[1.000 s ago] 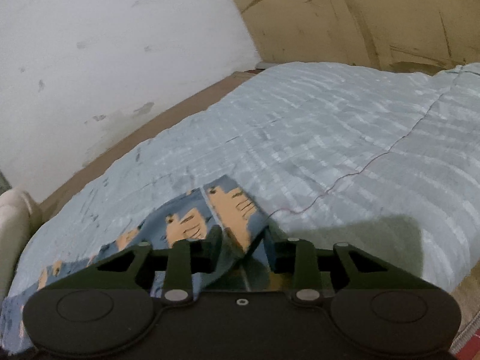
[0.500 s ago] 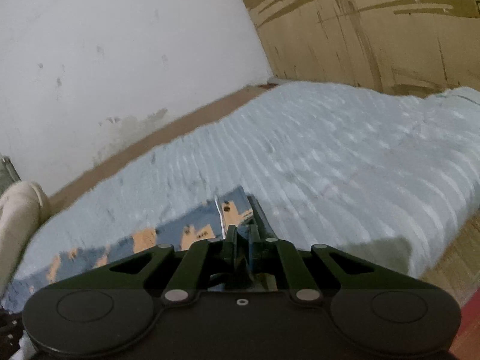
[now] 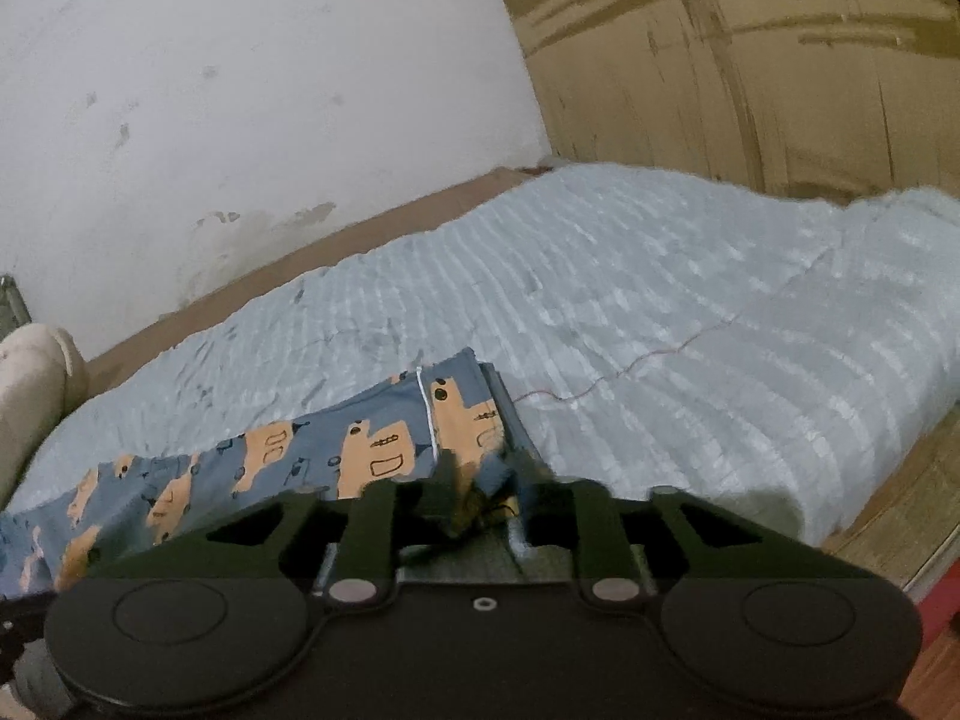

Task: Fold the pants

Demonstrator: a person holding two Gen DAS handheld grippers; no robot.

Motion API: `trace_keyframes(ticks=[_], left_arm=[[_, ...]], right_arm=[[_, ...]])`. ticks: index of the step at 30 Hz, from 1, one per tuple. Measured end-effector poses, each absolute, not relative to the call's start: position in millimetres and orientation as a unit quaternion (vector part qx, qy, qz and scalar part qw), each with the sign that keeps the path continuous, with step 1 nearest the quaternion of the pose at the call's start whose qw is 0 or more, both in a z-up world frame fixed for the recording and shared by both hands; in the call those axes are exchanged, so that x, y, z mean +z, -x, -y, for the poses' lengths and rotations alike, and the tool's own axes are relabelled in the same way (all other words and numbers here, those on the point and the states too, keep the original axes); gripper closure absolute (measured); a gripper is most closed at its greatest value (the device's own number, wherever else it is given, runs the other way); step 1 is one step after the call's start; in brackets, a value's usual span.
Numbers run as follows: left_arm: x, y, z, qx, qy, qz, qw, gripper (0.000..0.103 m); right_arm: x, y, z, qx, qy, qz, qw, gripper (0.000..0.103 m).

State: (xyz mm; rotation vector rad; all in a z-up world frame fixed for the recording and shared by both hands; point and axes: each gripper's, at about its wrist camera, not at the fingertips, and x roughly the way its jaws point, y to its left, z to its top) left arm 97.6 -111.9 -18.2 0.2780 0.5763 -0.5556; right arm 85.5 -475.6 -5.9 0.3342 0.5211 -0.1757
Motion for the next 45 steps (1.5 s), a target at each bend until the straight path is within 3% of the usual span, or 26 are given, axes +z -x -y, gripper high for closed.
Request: trace_keyframes(ticks=[1,3,5,12,14,16,19,22,28,36,38,41,43,45], left_arm=[[-16.8,-95.4,110.8,-0.265,-0.132,-0.276,0.915,0.058],[-13.6,-90.4,108.5,-0.252,-0.128,-0.262,0.923,0.04],[-10.5,-86.1,105.0,-0.237,-0.123,-0.246,0.932,0.031],[-14.6,-104.7,89.7,-0.151,-0.105,-0.277,0.943,0.027],[-16.1,-111.2,81.0,-0.123,-0.091,-0.284,0.947,0.026],[-15.7,-114.8,72.1,-0.098,-0.081,-0.285,0.95,0.025],[-12.1,-114.4,59.4,-0.079,-0.071,-0.286,0.952,0.024],[-8.2,-112.4,52.0,-0.069,-0.074,-0.285,0.953,0.023],[-4.0,-110.6,42.4,-0.054,-0.072,-0.281,0.955,0.023],[-3.5,-109.7,25.1,-0.036,-0.062,-0.283,0.957,0.022],[-0.1,-107.8,13.6,-0.029,-0.052,-0.284,0.957,0.019],[6.2,-104.5,-5.1,-0.009,-0.042,-0.282,0.959,0.015],[10.8,-101.2,-20.0,0.015,-0.035,-0.28,0.959,0.013],[14.0,-97.8,-37.1,0.042,-0.024,-0.279,0.959,0.012]], right_arm=[[-5.2,-82.8,475.5,-0.084,-0.161,-0.253,0.95,0.048],[-5.3,-76.2,477.6,-0.069,-0.166,-0.253,0.951,0.04],[-6.7,-70.6,481.2,-0.068,-0.174,-0.257,0.948,0.037],[-17.6,-90.4,487.8,-0.032,-0.198,-0.287,0.937,0.033],[-20.2,-102.4,486.7,-0.036,-0.208,-0.293,0.933,0.042],[-23.6,-111.4,485.7,-0.056,-0.215,-0.296,0.929,0.067],[-27.5,-112.7,491.2,-0.071,-0.256,-0.278,0.923,0.081],[-23.0,-108.6,493.2,-0.076,-0.252,-0.254,0.931,0.088],[-0.8,-99.2,509.9,-0.094,-0.233,-0.217,0.943,0.091],[-24.2,-108.6,516.8,-0.11,-0.227,-0.25,0.935,0.092],[-25.9,-108.4,513.7,-0.107,-0.217,-0.257,0.936,0.088],[-22.8,-105.0,512.0,-0.103,-0.206,-0.256,0.939,0.07],[-17.1,-100.6,506.3,-0.107,-0.187,-0.252,0.944,0.04],[-8.7,-96.2,494.1,-0.114,-0.155,-0.238,0.952,0.019]])
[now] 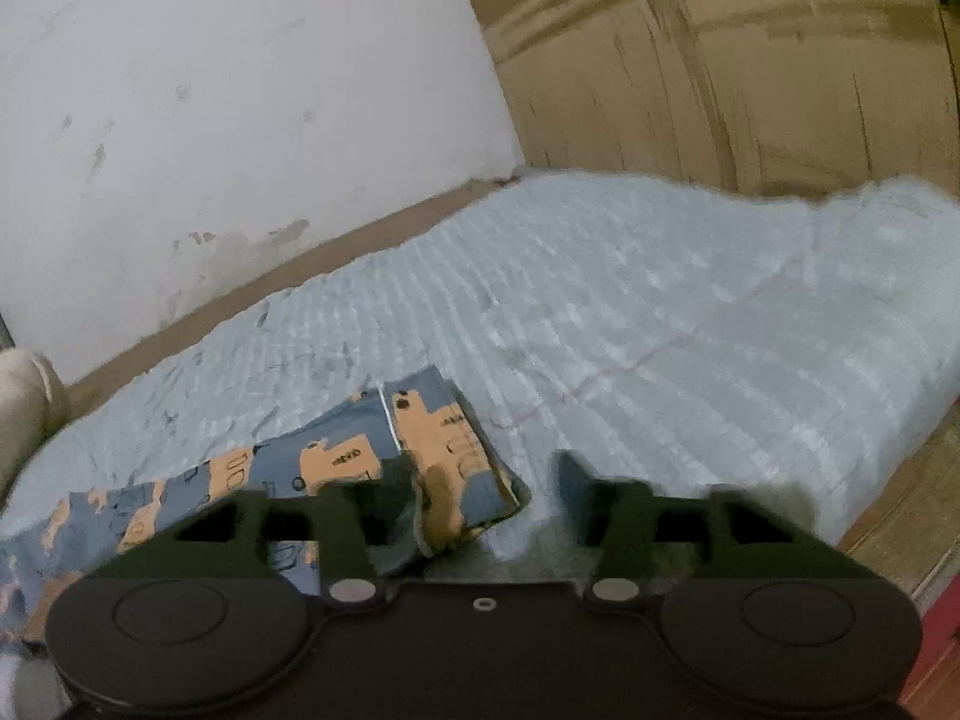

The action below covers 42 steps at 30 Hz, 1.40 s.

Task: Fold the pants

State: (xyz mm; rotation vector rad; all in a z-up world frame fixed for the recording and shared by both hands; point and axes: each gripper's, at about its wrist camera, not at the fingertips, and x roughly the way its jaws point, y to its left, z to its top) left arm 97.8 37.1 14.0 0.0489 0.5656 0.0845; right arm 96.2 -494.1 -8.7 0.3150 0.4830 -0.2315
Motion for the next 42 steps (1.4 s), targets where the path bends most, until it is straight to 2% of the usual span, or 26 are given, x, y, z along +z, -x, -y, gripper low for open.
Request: trace_keyframes(ticks=[2,4,8,10,12,14,15,17,20,23,28,31,32,33,35,40,42], left_arm=[[13.5,-96.6,-57.8,0.069,-0.009,-0.281,0.957,0.012],[9.1,-98.9,-79.8,0.089,0.009,-0.291,0.952,0.012],[-2.7,-110.8,-124.4,0.092,0.068,-0.295,0.949,0.017],[-9.8,-122.0,-143.0,0.095,0.092,-0.303,0.944,0.025],[-16.2,-130.7,-155.9,0.096,0.111,-0.315,0.938,0.053],[-20.7,-135.0,-166.4,0.078,0.143,-0.315,0.935,0.061],[-21.3,-137.1,-170.3,0.068,0.156,-0.31,0.935,0.071],[-21.7,-142.1,-172.4,0.065,0.16,-0.306,0.936,0.08],[-20.9,-147.1,-173.8,0.066,0.156,-0.291,0.942,0.085],[-15.9,-150.4,-167.8,0.072,0.121,-0.267,0.954,0.087],[-28.9,-162.6,-168.3,0.075,0.108,-0.298,0.946,0.083],[-33.1,-159.6,-170.4,0.076,0.115,-0.309,0.941,0.067],[-34.5,-158.7,-171.2,0.08,0.117,-0.313,0.939,0.054],[-36.5,-157.8,-173.1,0.084,0.121,-0.315,0.938,0.047],[-40.2,-158.9,-179.8,0.086,0.145,-0.321,0.932,0.044],[-47.0,-166.1,-199.2,0.062,0.227,-0.332,0.914,0.045],[-47.4,-169.2,-202.2,0.047,0.247,-0.333,0.909,0.068]], right_arm=[[0.4,-93.4,477.2,-0.107,-0.124,-0.223,0.961,0.015],[6.9,-94.9,458.5,-0.085,-0.104,-0.213,0.968,0.007],[12.7,-105.5,411.3,-0.008,-0.07,-0.205,0.976,0.003],[10.7,-113.5,388.3,0.027,-0.059,-0.208,0.976,0.001],[6.0,-123.8,366.5,0.055,-0.057,-0.222,0.972,0.001],[0.5,-133.4,344.8,0.073,-0.057,-0.239,0.967,0.001],[-1.4,-137.2,337.4,0.08,-0.057,-0.244,0.965,0.001],[-5.1,-144.1,320.1,0.094,-0.054,-0.253,0.961,0.001],[-7.9,-152.0,298.6,0.107,-0.046,-0.262,0.958,0.001],[-11.9,-155.6,285.4,0.115,-0.039,-0.265,0.956,0.001],[-23.5,-159.9,273.0,0.124,-0.035,-0.278,0.952,0.001],[-27.0,-158.4,273.6,0.125,-0.034,-0.279,0.951,0.001],[-27.5,-157.8,274.8,0.125,-0.036,-0.279,0.951,0.001],[-28.6,-157.5,275.7,0.126,-0.037,-0.279,0.951,0.001],[-29.3,-156.3,277.5,0.125,-0.041,-0.278,0.952,0.001],[-30.7,-154.7,278.8,0.124,-0.044,-0.275,0.952,0.001],[-30.8,-153.7,278.9,0.124,-0.045,-0.274,0.953,0.001]])
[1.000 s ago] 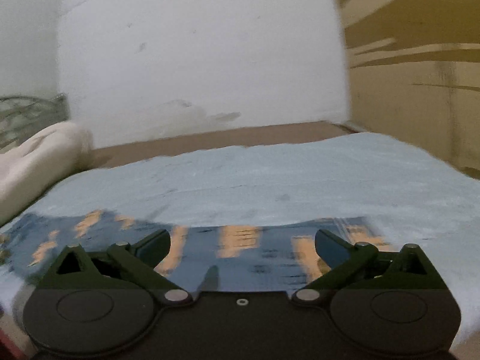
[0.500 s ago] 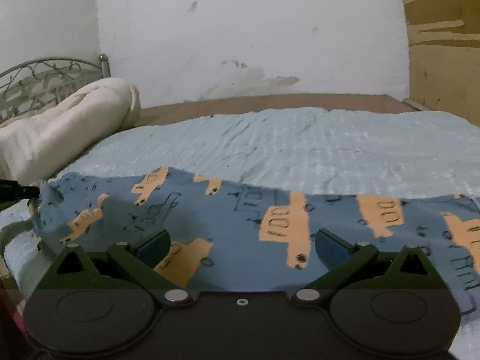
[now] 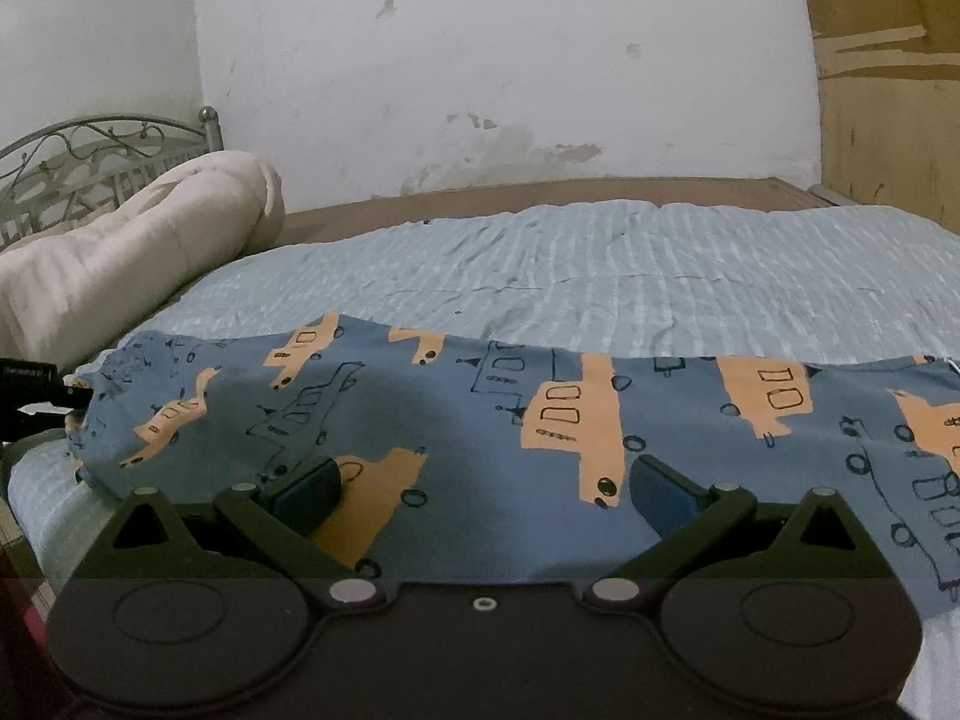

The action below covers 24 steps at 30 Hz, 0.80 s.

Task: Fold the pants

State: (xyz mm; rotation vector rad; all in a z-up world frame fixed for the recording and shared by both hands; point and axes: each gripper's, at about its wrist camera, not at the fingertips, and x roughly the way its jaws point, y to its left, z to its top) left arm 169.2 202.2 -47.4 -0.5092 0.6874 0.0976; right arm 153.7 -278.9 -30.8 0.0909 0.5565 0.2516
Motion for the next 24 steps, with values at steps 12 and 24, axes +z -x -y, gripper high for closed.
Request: trace_keyframes(ticks=[12,24], left_arm=[[15.5,-109.2,-185.3,0.099,0.227,-0.234,0.94,0.09],[-19.2,-127.6,-191.4,0.128,0.227,-0.316,0.912,0.046]], right_arm=[[-26.8,-143.4,286.9,0.109,-0.029,-0.262,0.958,0.001],[-35.0,-133.0,284.1,0.096,0.032,-0.25,0.963,0.001]])
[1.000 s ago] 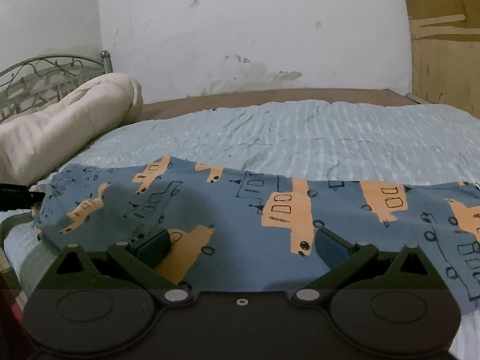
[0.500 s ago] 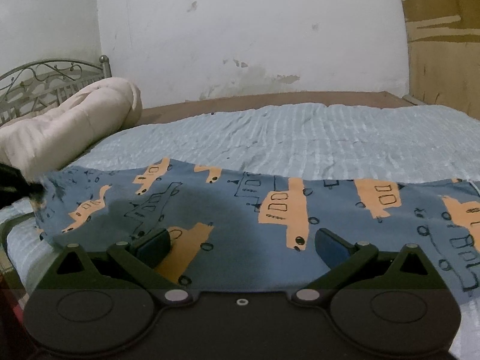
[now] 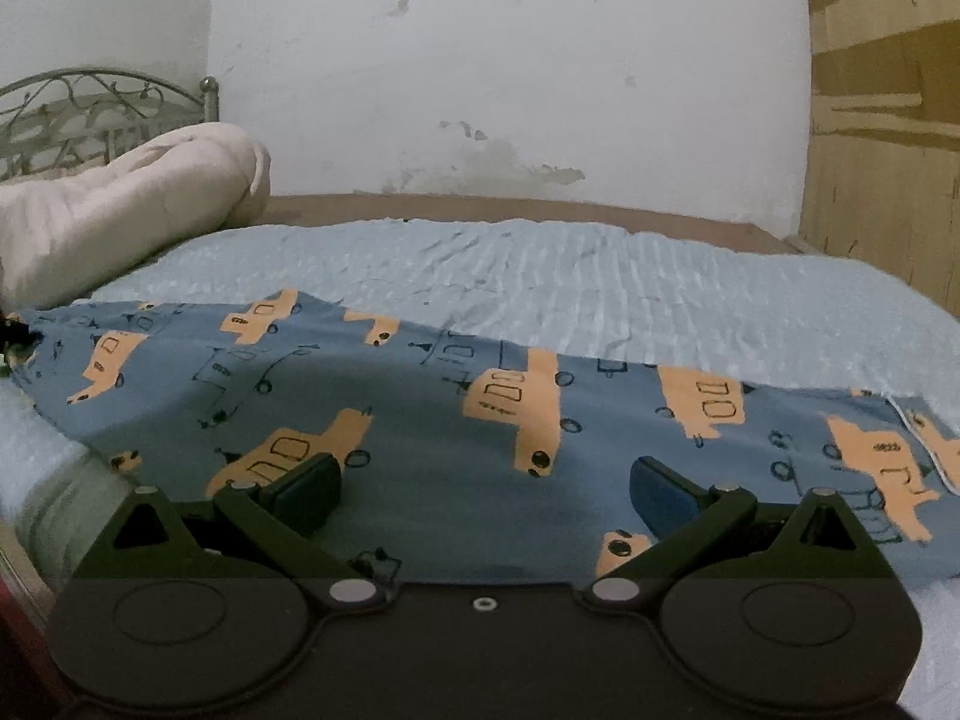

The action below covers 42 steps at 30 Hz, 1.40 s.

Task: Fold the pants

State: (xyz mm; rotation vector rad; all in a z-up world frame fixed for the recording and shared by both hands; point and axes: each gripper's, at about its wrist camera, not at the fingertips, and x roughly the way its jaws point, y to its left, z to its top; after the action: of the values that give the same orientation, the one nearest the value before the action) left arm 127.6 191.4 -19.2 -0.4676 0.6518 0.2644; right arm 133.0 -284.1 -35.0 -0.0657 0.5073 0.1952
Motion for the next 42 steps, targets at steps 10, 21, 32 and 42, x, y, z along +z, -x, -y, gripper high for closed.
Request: trace_keyframes(ticks=[10,21,32,42], left_arm=[[18.8,-135.4,-105.8,0.074,0.054,-0.255,0.963,0.009],[-18.7,-240.2,5.5,-0.146,0.009,-0.341,0.929,0.013],[-36.5,-284.4,5.6,-0.048,-0.022,-0.355,0.933,0.014],[-36.8,-259.2,44.1,-0.046,-0.096,-0.342,0.934,0.006]], right_arm=[[-37.0,-126.4,275.4,0.09,0.072,-0.218,0.969,0.001],[-43.8,-118.1,287.1,0.09,0.084,-0.19,0.974,0.001],[-46.4,-125.8,324.5,0.007,0.059,-0.196,0.979,0.001],[-35.6,-136.2,366.0,0.027,0.07,-0.235,0.969,0.001]])
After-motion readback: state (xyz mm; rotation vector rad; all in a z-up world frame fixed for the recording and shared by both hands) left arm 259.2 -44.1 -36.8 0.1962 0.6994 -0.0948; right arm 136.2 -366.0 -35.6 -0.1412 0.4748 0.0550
